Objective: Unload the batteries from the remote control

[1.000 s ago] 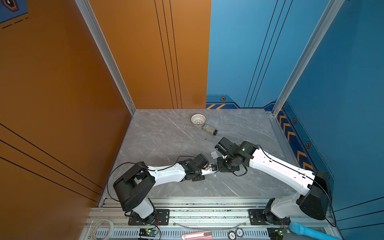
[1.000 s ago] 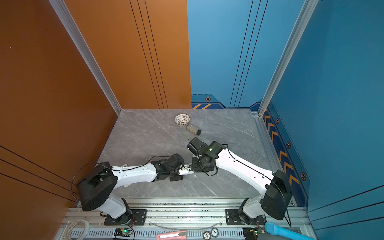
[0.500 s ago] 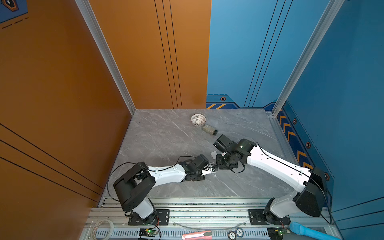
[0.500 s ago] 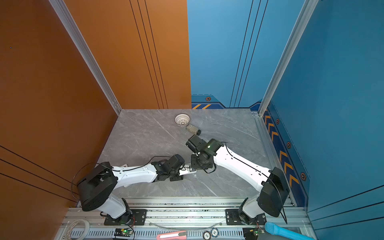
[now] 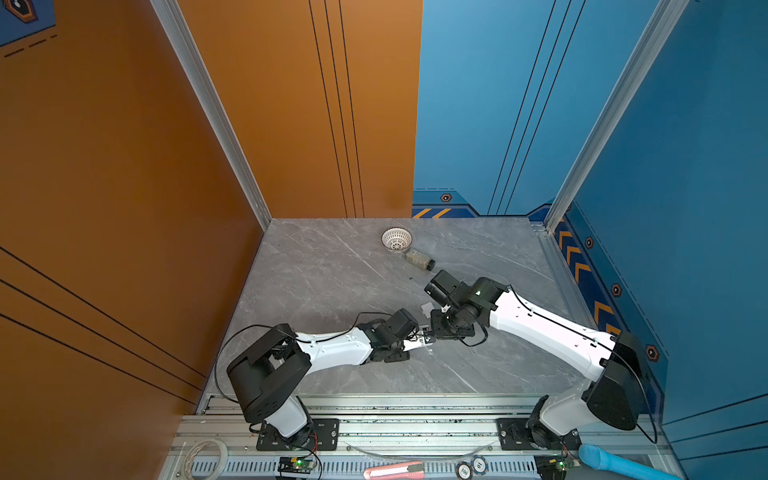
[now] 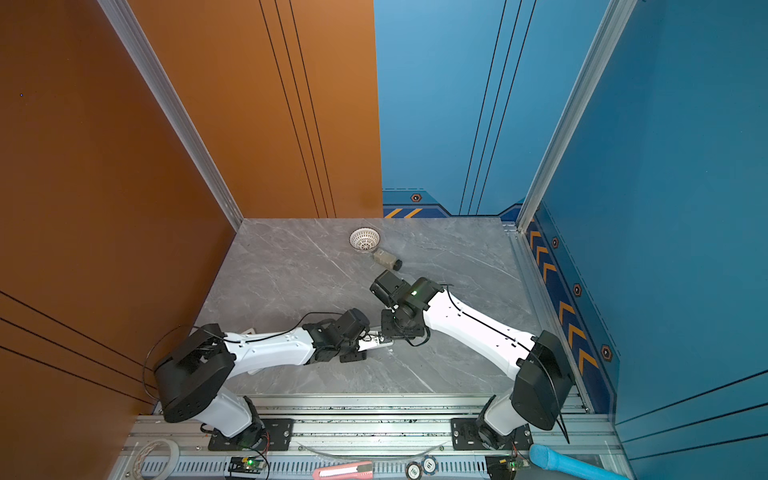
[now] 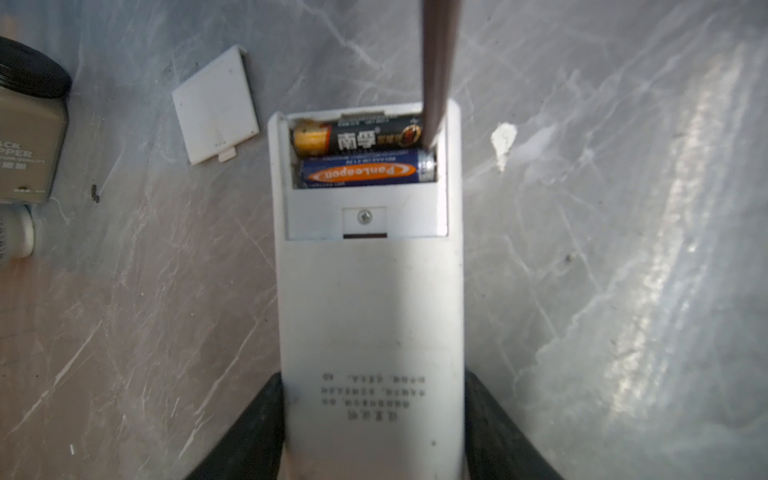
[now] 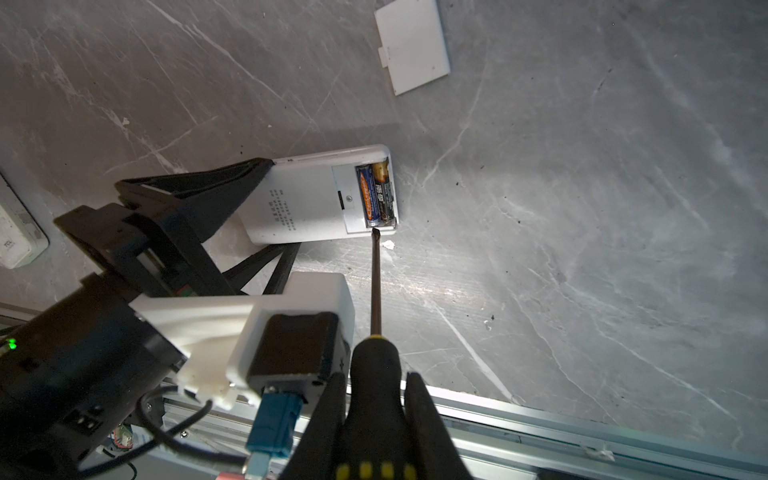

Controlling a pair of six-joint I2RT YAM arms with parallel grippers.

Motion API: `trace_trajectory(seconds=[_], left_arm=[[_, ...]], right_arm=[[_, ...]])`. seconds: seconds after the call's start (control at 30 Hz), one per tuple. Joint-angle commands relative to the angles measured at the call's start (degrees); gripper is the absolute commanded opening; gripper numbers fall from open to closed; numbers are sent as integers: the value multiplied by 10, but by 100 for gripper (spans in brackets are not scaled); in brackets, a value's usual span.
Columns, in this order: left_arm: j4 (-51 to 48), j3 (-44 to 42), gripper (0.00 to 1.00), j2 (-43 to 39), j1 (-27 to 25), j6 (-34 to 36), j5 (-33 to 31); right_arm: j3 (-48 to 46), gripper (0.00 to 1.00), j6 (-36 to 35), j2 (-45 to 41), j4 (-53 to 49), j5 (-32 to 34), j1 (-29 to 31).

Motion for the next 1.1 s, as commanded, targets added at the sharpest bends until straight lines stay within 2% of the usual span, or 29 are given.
trace_trajectory(seconds=[0.0, 0.3, 0.53, 0.7, 0.9, 1.07], left_arm=[[-47, -23, 32, 23, -3, 14, -25], [-47, -21, 32, 24, -4, 12, -27], [-50, -16, 26, 30, -4, 15, -20], [-54, -14, 17, 32, 5, 9, -13], [-70, -15, 11, 25, 31, 8, 25], [-73, -11, 7, 26, 39, 10, 35]], right_arm=[[-8, 0, -12, 10, 11, 2, -3], [-24, 0, -15, 8, 22, -21, -2], [-46, 0, -23, -8, 54, -18, -2], [-89, 0, -52, -76, 99, 8, 9], [-203, 0, -77, -197, 165, 38, 25], [-248, 0, -93, -245, 205, 95, 76]])
